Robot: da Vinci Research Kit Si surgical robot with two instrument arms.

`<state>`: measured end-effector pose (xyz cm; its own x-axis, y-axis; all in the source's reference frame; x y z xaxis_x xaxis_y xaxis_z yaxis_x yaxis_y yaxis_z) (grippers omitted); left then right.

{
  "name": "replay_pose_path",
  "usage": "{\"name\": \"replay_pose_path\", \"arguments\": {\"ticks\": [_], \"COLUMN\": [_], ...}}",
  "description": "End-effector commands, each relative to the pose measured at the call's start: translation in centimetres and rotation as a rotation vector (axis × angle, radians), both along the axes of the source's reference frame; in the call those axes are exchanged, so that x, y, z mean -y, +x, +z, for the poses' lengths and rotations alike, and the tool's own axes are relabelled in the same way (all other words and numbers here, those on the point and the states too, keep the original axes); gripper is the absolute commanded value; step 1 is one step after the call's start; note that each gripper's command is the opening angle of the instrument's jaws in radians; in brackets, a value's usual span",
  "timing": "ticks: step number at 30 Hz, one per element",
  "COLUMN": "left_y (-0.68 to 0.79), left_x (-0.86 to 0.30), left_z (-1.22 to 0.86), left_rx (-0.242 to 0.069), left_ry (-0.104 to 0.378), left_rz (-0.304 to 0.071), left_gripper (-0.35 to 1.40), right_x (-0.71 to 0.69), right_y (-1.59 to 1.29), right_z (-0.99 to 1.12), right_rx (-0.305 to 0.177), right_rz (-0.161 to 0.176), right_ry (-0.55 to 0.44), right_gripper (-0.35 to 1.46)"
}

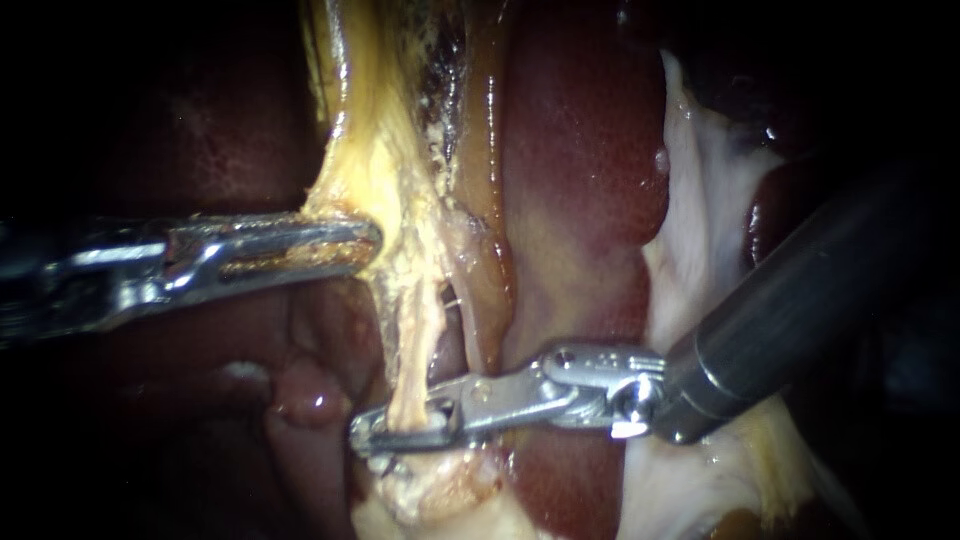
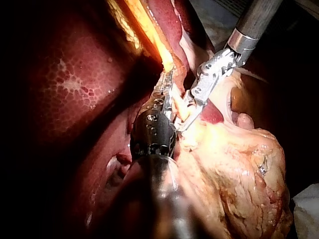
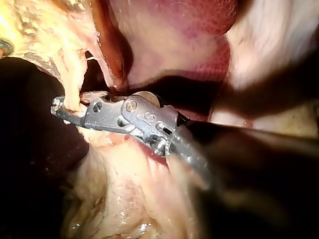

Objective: Clipping second clip left tube

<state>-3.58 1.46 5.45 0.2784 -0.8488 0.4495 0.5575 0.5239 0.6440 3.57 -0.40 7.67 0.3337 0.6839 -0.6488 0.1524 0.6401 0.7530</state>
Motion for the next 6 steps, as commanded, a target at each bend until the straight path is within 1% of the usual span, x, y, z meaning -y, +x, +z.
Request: {"name": "replay_pose_path", "arguments": {"ticks": [1,6], "left_y": [0.0,0.0], "left_x": [0.0,-0.01], "left_z": [0.01,0.04], "left_rx": [0.001,0.002], "left_ry": [0.0,-0.001], "left_rz": [0.001,0.002], "left_gripper": [-0.35,-0.35], "right_x": [0.03,0.03], "right_y": [0.01,0.01], "right_z": [0.01,0.02], "right_rx": [0.0,0.0], "right_rz": [-0.004,-0.01], "right_ry": [-0.001,0.0], "right_gripper": [-0.35,-0.35]}}
